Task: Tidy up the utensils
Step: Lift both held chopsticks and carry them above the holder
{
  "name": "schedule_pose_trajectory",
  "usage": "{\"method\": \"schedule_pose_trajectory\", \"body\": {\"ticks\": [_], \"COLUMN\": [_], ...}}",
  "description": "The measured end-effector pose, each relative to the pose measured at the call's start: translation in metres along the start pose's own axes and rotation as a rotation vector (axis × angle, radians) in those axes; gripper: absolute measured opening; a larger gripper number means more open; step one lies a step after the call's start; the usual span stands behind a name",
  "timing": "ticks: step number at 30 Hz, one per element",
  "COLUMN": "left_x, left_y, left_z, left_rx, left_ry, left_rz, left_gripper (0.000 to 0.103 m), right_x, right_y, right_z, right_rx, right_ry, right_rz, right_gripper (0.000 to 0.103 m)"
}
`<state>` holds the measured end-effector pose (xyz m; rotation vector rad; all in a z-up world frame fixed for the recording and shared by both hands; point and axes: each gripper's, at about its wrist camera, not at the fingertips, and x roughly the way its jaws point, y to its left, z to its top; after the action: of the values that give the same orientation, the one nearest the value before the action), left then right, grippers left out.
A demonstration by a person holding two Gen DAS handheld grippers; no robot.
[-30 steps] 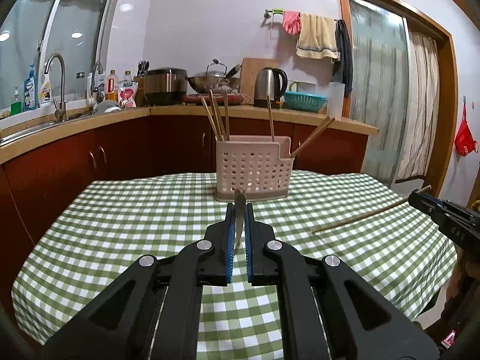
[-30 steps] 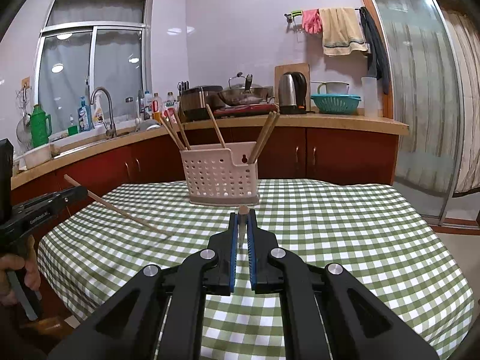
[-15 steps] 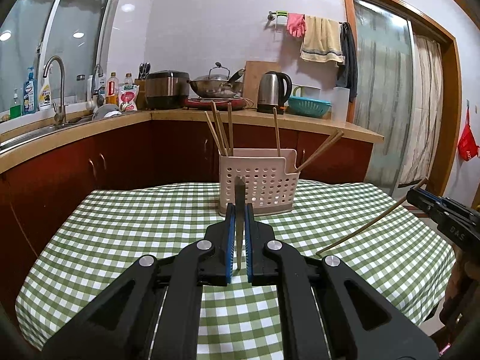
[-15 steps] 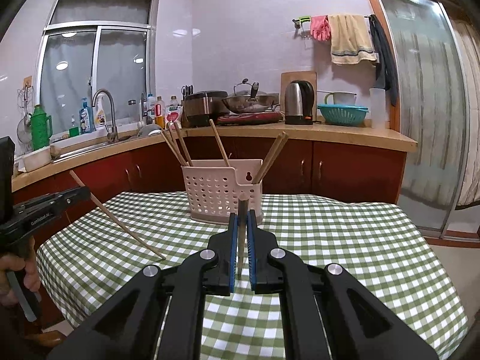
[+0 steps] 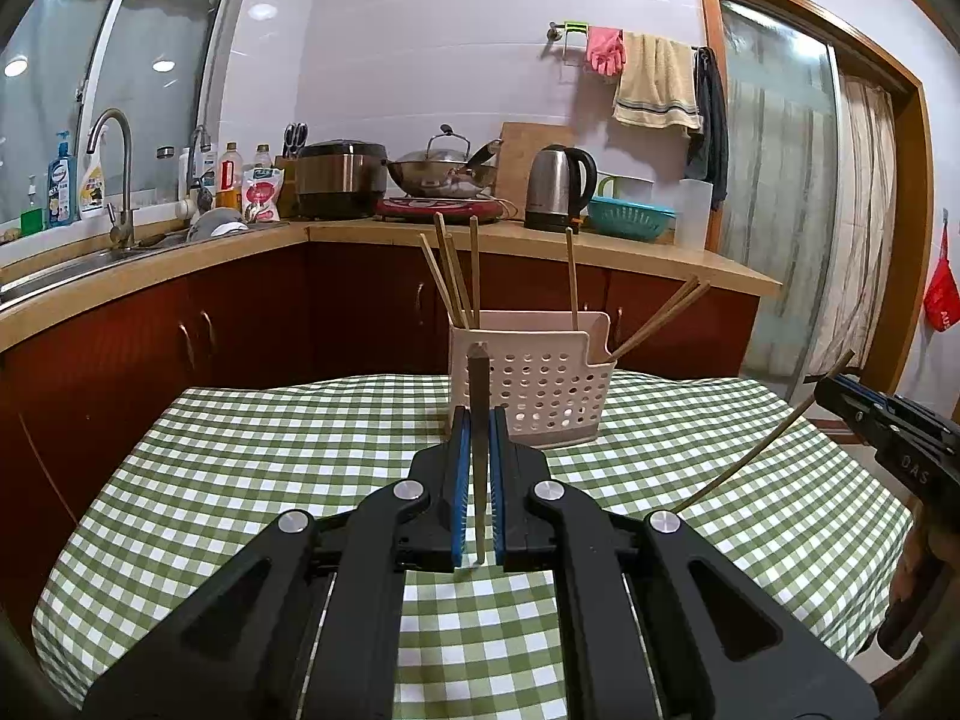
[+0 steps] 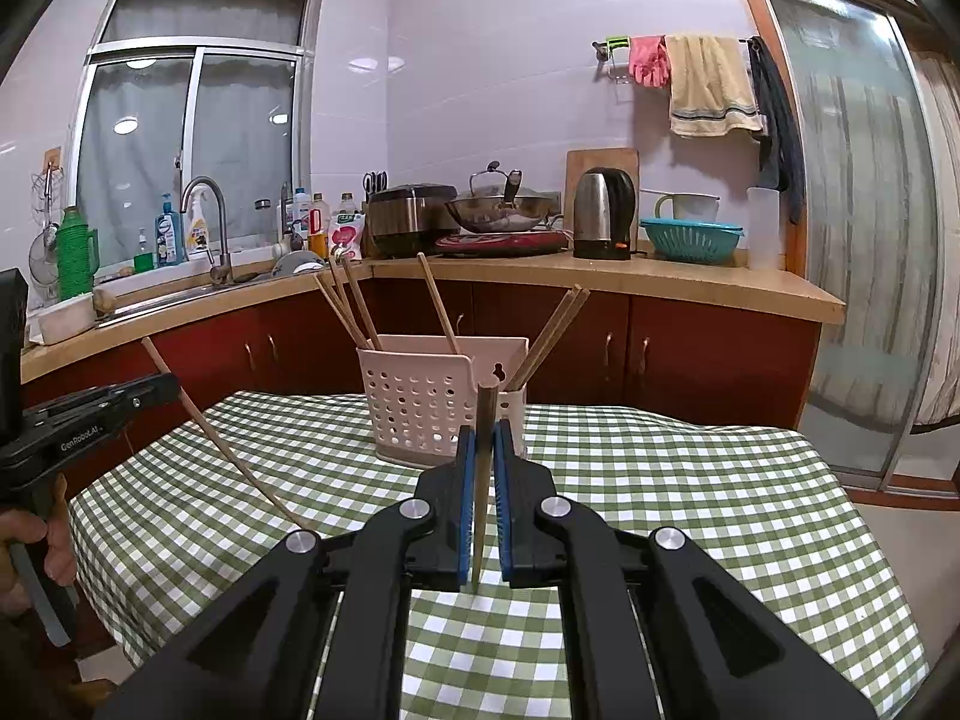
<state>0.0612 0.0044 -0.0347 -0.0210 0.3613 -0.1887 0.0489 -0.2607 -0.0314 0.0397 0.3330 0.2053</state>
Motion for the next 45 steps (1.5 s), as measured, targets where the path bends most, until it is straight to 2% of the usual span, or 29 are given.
{"method": "schedule_pose_trajectory", "body": {"ticks": [33, 39, 45], "left_x": [0.022, 0.02, 0.02], "left_y": [0.008, 0.003, 0.0], "left_z": [0.015, 0.029, 0.053], "left_rx": [-0.02, -0.011, -0.005], "left_ry": [-0.013, -0.043, -0.089], "left_rz": [-0.025, -0.04, -0.063], "left_gripper": [0.007, 0.007, 0.007], "right_x": [0.023, 0.024, 0.017], "right_y": [-0.003, -0.003, 0.0], "right_z": [0.021, 0.028, 0.048], "right_rx": [0.013, 0.018, 0.002], "right_ry": [0.004, -0.008, -0.064], "right_rz": [0.023, 0.044, 0.067], "right_gripper": [0.007, 0.007, 0.007]}}
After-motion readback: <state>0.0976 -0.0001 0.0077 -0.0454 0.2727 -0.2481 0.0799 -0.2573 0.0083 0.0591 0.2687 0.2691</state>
